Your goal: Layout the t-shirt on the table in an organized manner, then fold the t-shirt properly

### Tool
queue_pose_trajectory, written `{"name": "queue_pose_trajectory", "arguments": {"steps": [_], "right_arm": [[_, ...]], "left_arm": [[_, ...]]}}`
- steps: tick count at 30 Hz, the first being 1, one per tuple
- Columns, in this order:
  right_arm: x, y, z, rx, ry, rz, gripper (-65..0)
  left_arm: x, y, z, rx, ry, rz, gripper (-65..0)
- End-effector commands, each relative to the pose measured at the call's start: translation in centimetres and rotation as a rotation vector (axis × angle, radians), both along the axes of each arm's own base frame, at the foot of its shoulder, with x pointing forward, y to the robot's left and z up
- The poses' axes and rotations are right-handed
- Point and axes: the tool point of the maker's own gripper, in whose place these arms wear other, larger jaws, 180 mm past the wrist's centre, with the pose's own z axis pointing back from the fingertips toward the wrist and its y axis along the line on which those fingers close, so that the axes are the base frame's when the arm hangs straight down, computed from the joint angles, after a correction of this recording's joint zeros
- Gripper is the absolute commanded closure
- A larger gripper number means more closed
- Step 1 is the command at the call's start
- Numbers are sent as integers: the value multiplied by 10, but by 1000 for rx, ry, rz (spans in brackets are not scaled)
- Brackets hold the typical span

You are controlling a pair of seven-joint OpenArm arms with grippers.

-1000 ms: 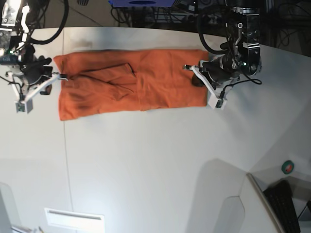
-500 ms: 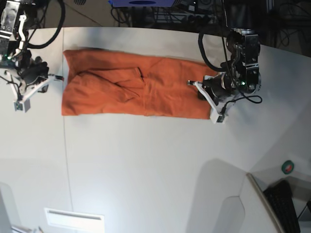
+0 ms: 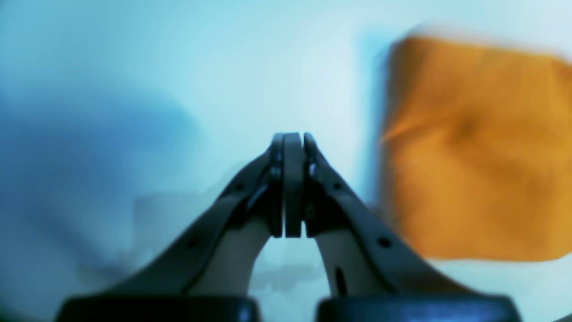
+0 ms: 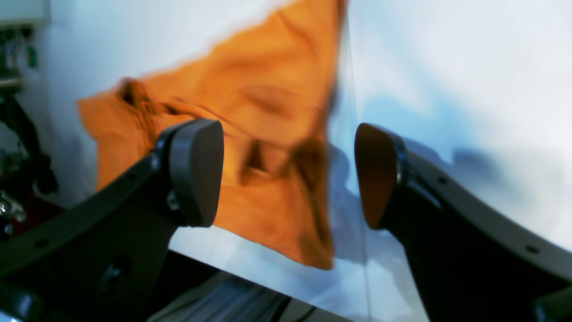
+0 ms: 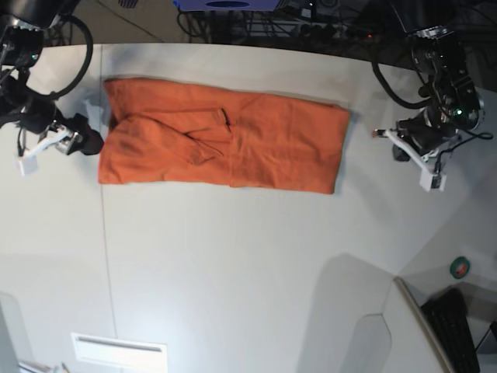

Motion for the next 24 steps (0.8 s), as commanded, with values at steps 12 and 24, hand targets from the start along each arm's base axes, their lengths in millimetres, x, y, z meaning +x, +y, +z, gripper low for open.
{"name": "queue_pose_trajectory", "arguments": {"steps": [12, 24], "right_arm": [[-1, 34, 1, -46, -47, 181, -431], [-23, 151, 38, -256, -198, 723, 0]], "left_arm": [[-40, 44, -6, -9, 3, 45, 0], [-24, -47, 27, 18, -25, -159, 0]]}}
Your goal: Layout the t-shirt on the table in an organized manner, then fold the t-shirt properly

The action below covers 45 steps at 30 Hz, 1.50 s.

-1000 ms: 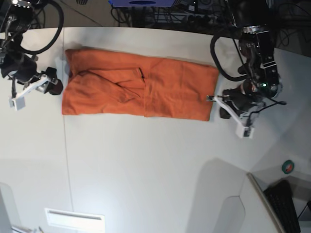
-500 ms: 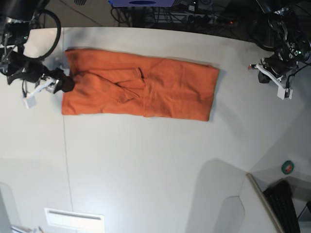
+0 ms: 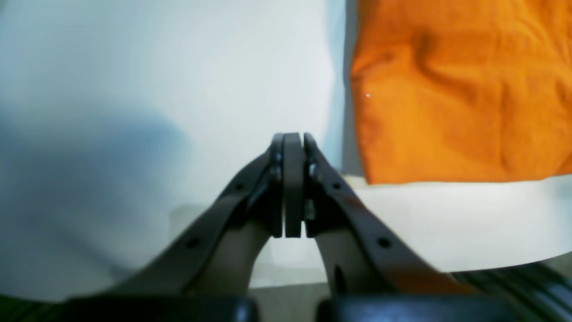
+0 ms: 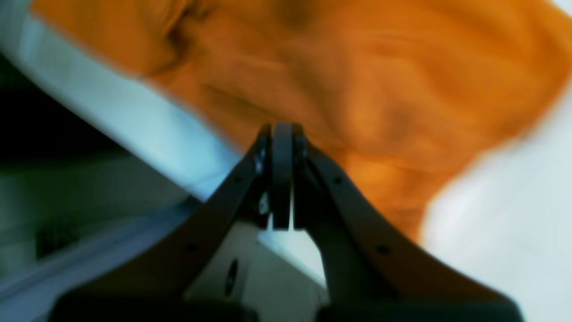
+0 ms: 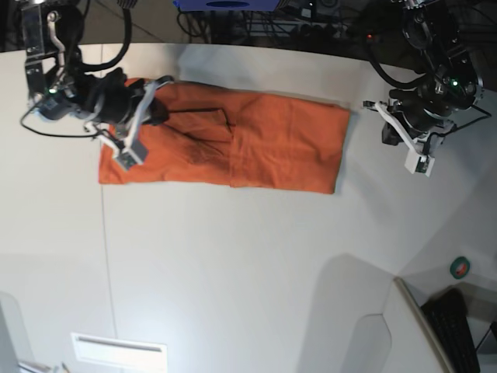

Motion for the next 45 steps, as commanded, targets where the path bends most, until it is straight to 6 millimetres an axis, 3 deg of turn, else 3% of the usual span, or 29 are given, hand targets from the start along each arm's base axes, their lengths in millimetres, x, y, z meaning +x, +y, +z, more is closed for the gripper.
{"name": "queue_pose_trajectory", "arguments": {"steps": [1, 3, 5, 11, 14, 16, 22, 28, 32, 35, 41, 45], "right_arm": [[11, 13, 11, 18, -60, 33, 0], [5, 35, 8, -6, -51, 92, 0], [4, 58, 7, -35, -53, 132, 0], [10, 105, -9, -63, -19, 222, 0], [14, 120, -25, -72, 27, 246, 0], [17, 128, -30, -63, 33, 246, 0], [23, 132, -51, -62, 50, 218, 0], [19, 123, -72, -76, 83, 189, 0], [17, 121, -76, -78, 91, 184, 0], [17, 121, -77, -79, 93, 181, 0], [18, 114, -79, -94, 92, 180, 0], [18, 113, -79, -95, 91, 180, 0]], "left_arm": [[6, -4, 3, -7, -17, 7, 0], [9, -7, 1, -23, -17, 37, 0], [11, 3, 4, -13, -26, 70, 0], [5, 63, 23, 80, -51, 170, 0], [0, 64, 23, 97, -40, 165, 0], [1, 46, 21, 76, -42, 134, 0], [8, 9, 9, 15, -26, 109, 0], [19, -48, 0, -38, -6, 0, 0], [15, -74, -14, -64, 37, -56, 0], [5, -69, -30, -50, 95, -70, 0], [-7, -46, -35, -1, 130, -71, 0], [-21, -41, -58, -12, 203, -49, 0]]}}
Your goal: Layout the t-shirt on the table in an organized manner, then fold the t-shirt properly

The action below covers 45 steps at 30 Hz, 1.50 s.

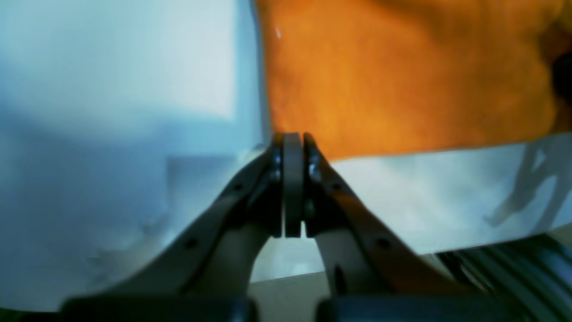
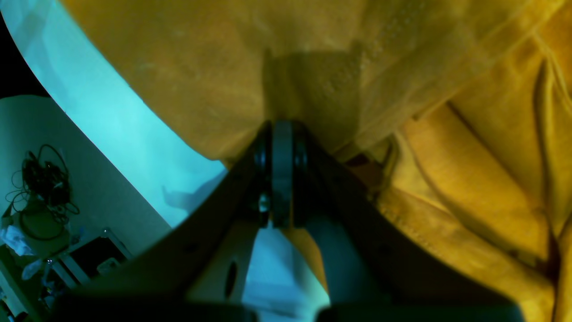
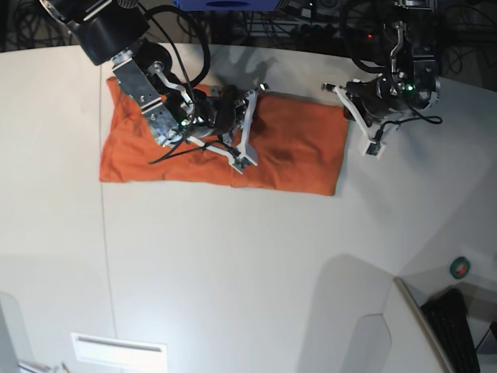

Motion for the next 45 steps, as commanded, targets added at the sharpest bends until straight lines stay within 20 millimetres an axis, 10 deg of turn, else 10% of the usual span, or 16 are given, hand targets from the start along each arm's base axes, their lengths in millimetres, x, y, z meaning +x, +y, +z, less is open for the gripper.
{"name": "queue_pose_trajectory", "arguments": {"steps": [1, 16, 26, 38, 41, 45], "right_arm": [[3, -7, -2, -38, -6, 10, 0], [-1, -7, -2, -39, 1, 12, 0], [5, -3, 7, -20, -28, 14, 0], [21, 5, 67, 32, -148, 55, 0], [36, -17, 89, 53, -184, -52, 0], [61, -95, 102, 46, -207, -367, 0]], "left_arm": [[10, 3, 5, 2, -35, 1, 0], [51, -5, 59, 12, -189, -11, 0], [52, -15, 14, -52, -66, 35, 0], [45, -9, 23, -44, -88, 42, 0], [47, 28, 49, 3, -167, 137, 0], [36, 87, 76, 24, -245, 195, 0]]}}
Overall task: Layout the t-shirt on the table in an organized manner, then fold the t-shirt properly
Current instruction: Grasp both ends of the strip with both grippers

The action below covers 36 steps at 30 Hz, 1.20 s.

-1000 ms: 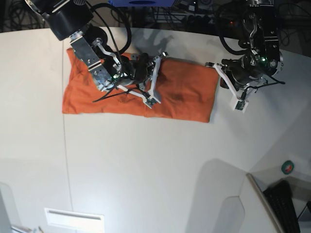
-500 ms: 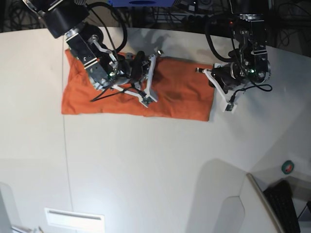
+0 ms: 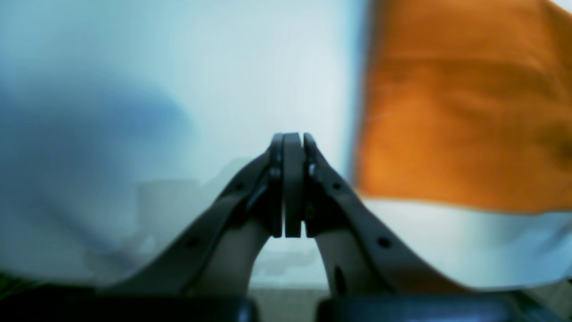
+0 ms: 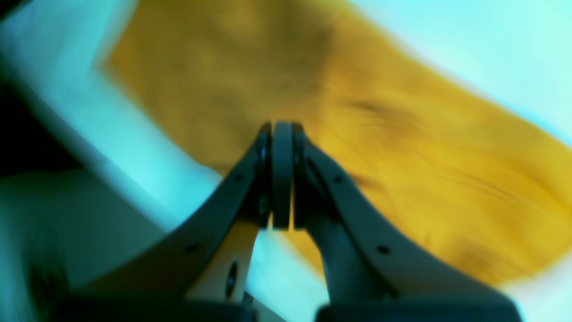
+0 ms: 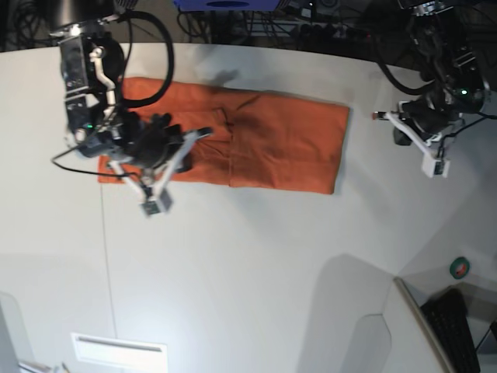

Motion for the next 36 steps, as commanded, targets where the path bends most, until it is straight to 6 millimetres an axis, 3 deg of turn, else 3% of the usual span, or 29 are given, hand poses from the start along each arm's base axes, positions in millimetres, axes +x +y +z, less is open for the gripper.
{"name": "queue_pose_trajectory", "arguments": {"steps": [1, 5, 10, 12, 14, 16, 19, 22, 29, 33, 36], "right_arm": [[6, -10, 9, 27, -24, -54, 0], [-2, -74, 2, 20, 57, -242, 0], [-8, -123, 13, 123, 10, -367, -449], [-15, -137, 8, 130, 28, -383, -543], [-24, -152, -4, 113, 76, -388, -564], [-31, -156, -21, 127, 124, -396, -563], [-38, -161, -44, 153, 165, -433, -563], [-40, -161, -55, 169, 174, -458, -563], [-38, -134, -63, 181, 180, -374, -563], [-37, -130, -64, 188, 178, -372, -563], [-40, -132, -70, 190, 198, -381, -563]], "left_arm": [[2, 20, 12, 13, -39, 6, 0], [-18, 82, 16, 66, -10, 59, 0], [-20, 119, 10, 59, -95, 116, 0], [-22, 125, 3, 41, -112, 138, 0], [-26, 126, -4, 25, -108, 154, 0], [-26, 122, -8, 14, -100, 153, 0], [-21, 101, -19, -7, -74, 90, 0], [-10, 81, -26, -35, -70, 46, 0], [15, 45, -32, -118, -124, 51, 0], [21, 10, -39, -144, -105, -31, 0], [23, -1, -48, -149, -75, -27, 0]]}}
